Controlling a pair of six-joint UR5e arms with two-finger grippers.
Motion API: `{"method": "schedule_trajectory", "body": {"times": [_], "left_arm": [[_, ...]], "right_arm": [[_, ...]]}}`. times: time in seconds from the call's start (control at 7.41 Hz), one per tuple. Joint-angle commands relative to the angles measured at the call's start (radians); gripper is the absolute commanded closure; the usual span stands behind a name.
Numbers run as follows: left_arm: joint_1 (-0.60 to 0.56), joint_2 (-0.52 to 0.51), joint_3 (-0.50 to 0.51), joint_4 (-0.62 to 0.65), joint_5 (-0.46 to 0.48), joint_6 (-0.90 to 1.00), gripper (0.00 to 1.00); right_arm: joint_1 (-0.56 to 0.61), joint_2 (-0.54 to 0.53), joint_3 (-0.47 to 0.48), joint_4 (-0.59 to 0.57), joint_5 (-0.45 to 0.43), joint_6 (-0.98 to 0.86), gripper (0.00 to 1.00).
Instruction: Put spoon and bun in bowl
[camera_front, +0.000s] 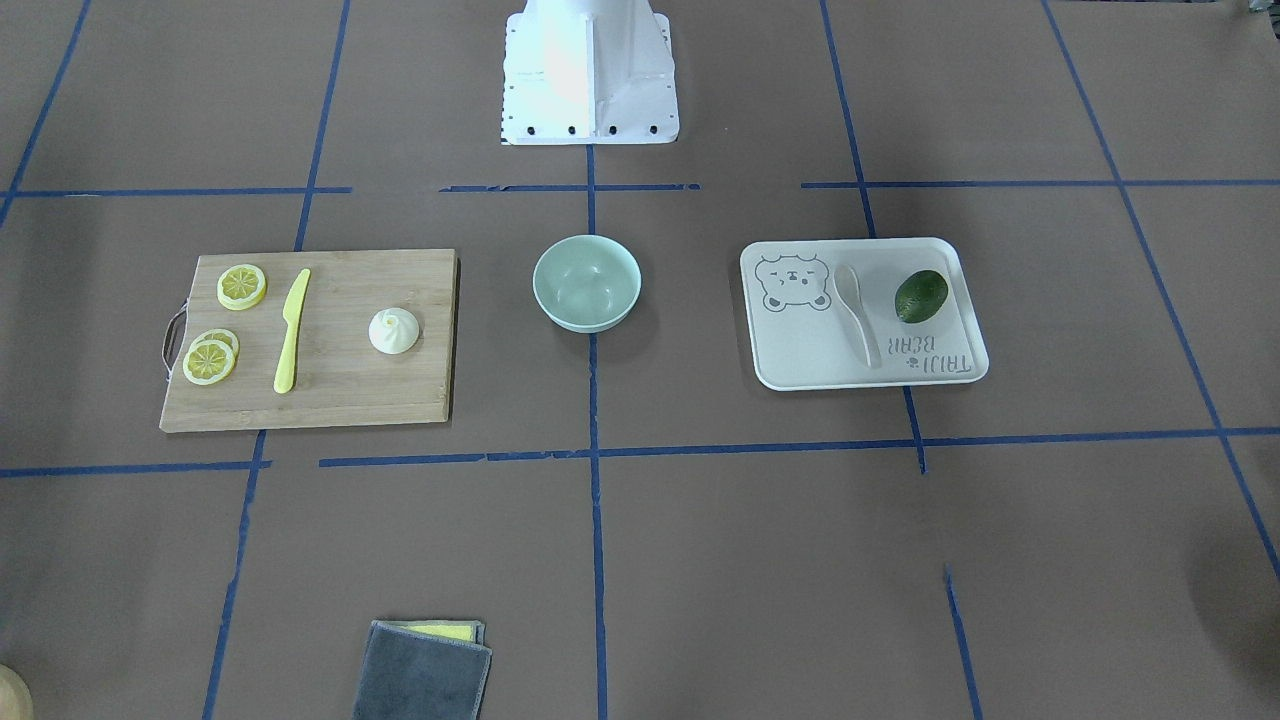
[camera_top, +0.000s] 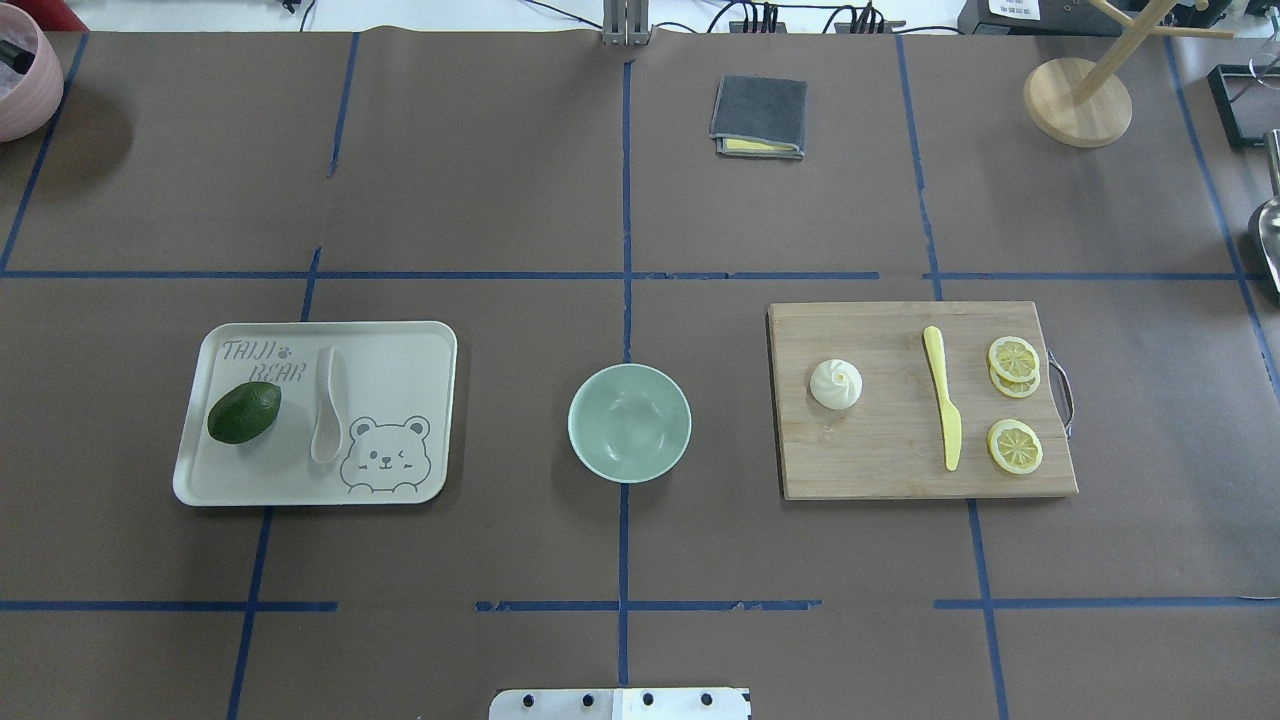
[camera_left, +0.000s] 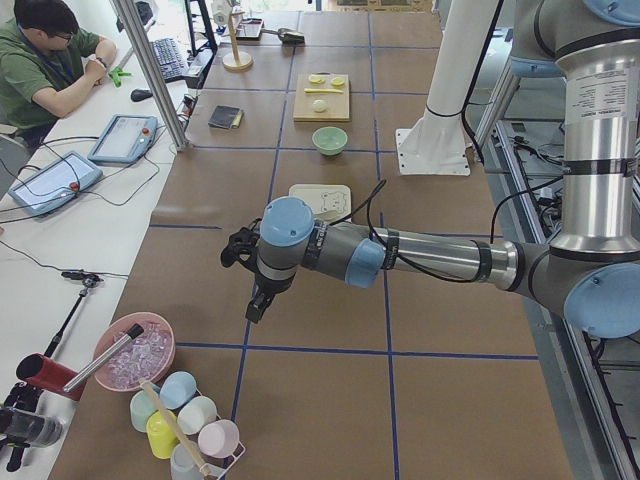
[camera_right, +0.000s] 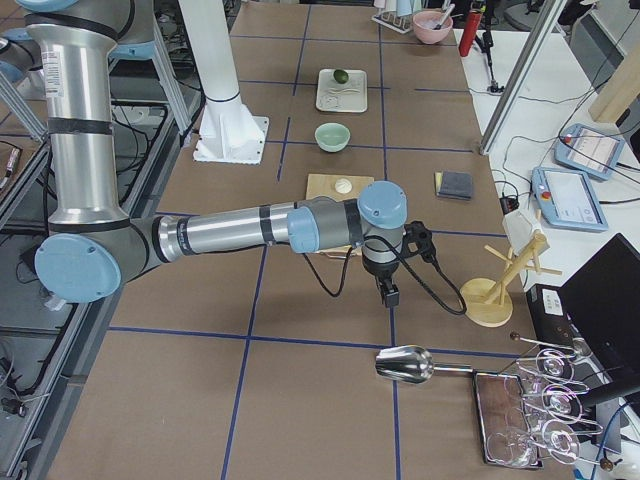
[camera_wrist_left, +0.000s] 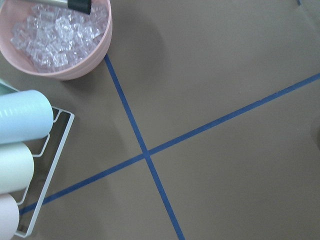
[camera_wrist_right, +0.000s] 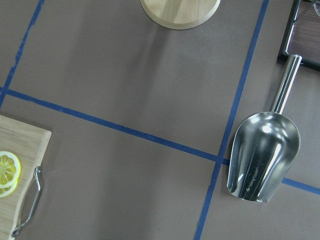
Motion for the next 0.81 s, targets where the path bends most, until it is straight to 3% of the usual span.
{"method": "schedule_trajectory", "body": {"times": [0.0,0.13,0.27,0.4,0.54,0.67], "left_arm": [[0.000,-0.027,0.004,-0.217,-0.007,-0.038,0.00],[0.011,-0.037,-0.007,-0.242,-0.053,-0.241,0.00],[0.067,-0.043,-0.009,-0.345,-0.073,-0.366,0.00],[0.154,-0.046,-0.030,-0.399,-0.052,-0.484,0.00],[0.258,-0.044,-0.086,-0.412,0.071,-0.555,0.00],[0.379,-0.050,-0.101,-0.411,0.103,-0.706,0.00]], "right_arm": [[-0.001,0.016,0.002,0.018,0.029,0.081,0.00],[-0.001,0.017,0.001,0.037,0.022,0.076,0.00],[-0.001,0.010,-0.012,0.117,0.016,0.087,0.00],[-0.001,0.002,-0.016,0.125,0.019,0.086,0.00],[-0.001,-0.008,-0.018,0.130,0.023,0.089,0.00],[-0.001,-0.013,-0.015,0.133,0.026,0.092,0.00]]}}
